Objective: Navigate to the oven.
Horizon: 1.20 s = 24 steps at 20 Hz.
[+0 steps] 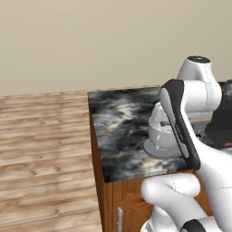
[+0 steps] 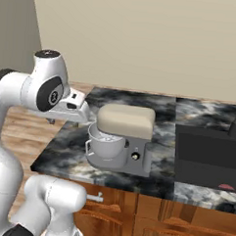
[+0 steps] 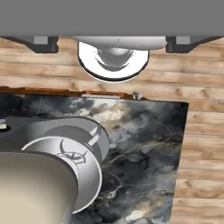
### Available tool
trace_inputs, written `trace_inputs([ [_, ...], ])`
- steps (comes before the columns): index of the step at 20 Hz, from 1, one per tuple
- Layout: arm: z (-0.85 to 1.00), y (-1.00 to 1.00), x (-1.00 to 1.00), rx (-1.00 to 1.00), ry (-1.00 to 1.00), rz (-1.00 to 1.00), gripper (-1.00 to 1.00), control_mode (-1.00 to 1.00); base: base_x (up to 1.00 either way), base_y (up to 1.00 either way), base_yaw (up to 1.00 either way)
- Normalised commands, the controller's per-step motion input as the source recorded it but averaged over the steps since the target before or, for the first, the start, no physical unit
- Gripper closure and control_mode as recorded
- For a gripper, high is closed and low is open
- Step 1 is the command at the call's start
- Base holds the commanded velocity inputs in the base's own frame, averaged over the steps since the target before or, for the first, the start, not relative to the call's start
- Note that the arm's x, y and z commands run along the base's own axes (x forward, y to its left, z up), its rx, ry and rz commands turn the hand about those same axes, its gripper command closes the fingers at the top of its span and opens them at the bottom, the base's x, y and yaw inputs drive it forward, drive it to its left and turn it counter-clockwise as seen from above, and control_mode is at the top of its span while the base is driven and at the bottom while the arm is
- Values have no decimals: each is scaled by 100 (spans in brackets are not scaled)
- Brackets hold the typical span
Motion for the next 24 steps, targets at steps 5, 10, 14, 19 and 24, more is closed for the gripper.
trace_inputs([
  [5,0,0,-86,0,-12,0,-100,-100,0,0,0],
  [10,0,-16,-64,0,-19,0,-100,-100,0,0,0],
  [14,0,0,0,0,0,0,-100,100,-64,-96,-7],
  [19,0,0,0,0,0,0,-100,100,-44,-100,-38],
  [24,0,0,0,0,0,0,-100,100,-4,-87,-71],
])
